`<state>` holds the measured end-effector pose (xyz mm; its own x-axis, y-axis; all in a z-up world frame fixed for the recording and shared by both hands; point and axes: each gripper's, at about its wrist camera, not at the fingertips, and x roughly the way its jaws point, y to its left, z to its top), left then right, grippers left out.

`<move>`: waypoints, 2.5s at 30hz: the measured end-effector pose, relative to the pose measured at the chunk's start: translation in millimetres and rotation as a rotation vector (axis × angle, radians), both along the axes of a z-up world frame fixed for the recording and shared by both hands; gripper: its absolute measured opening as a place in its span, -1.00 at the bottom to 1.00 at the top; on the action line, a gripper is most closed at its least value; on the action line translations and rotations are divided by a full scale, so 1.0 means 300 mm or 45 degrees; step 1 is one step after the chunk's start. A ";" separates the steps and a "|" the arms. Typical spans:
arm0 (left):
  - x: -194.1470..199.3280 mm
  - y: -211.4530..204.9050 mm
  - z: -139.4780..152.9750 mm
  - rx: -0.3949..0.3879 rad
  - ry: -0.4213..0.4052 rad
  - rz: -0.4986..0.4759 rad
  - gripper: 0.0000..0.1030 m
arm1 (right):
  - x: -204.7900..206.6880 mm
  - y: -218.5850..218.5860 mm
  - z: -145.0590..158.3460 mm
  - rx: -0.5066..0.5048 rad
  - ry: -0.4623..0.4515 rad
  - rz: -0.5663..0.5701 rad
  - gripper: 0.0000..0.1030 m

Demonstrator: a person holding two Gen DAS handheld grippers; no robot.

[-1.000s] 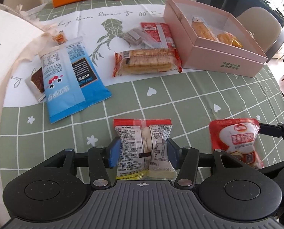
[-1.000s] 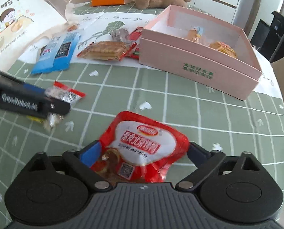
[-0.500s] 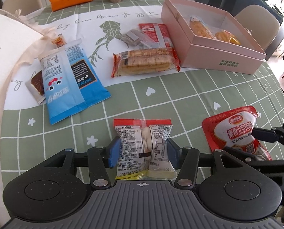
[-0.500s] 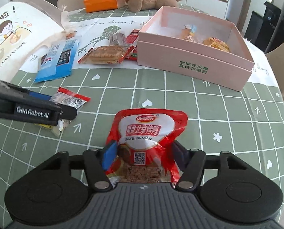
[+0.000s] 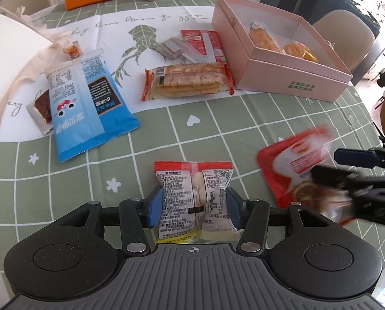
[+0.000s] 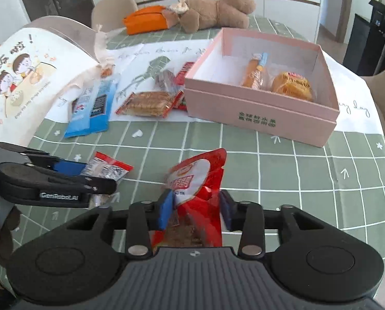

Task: Organize snacks
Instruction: 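Lift the bun pack with the left tool while the right tool lifts the pouch, then carry both snacks over the pink box and open both tools to drop them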

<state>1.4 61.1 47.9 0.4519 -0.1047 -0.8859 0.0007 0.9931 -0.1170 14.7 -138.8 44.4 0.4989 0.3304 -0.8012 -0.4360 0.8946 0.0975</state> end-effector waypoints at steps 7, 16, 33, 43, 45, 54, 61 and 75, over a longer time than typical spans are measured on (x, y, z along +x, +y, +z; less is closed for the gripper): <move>0.002 0.003 -0.001 -0.007 -0.010 0.016 0.09 | -0.009 0.060 -0.114 -0.046 0.023 -0.089 0.74; 0.012 0.008 -0.003 -0.017 0.002 -0.010 0.09 | -0.039 0.102 -0.117 -0.115 -0.022 -0.016 0.61; 0.016 -0.047 0.072 -0.201 -0.021 -0.056 0.08 | 0.000 -0.094 0.049 0.001 -0.003 -0.017 0.05; 0.351 -0.125 0.513 -0.448 -0.390 -0.138 0.09 | 0.276 -0.200 0.380 0.107 -0.255 -0.082 0.07; 0.475 -0.149 0.517 -0.502 -0.379 -0.129 0.09 | 0.368 -0.195 0.386 0.114 -0.257 -0.072 0.48; 0.699 -0.190 0.157 -0.508 -0.134 -0.090 0.07 | 0.508 -0.213 0.189 0.075 -0.127 -0.157 0.54; 0.514 0.025 0.201 -0.395 -0.290 0.124 0.07 | 0.438 -0.217 0.167 0.035 -0.139 -0.088 0.54; 0.187 0.289 0.015 -0.130 -0.087 0.304 0.07 | 0.526 0.343 0.186 -0.015 -0.039 0.109 0.01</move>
<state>57.5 147.7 52.3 0.5328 -0.0753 -0.8429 -0.2208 0.9491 -0.2244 172.4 -36.0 100.3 0.4934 0.3634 -0.7902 -0.5135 0.8550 0.0726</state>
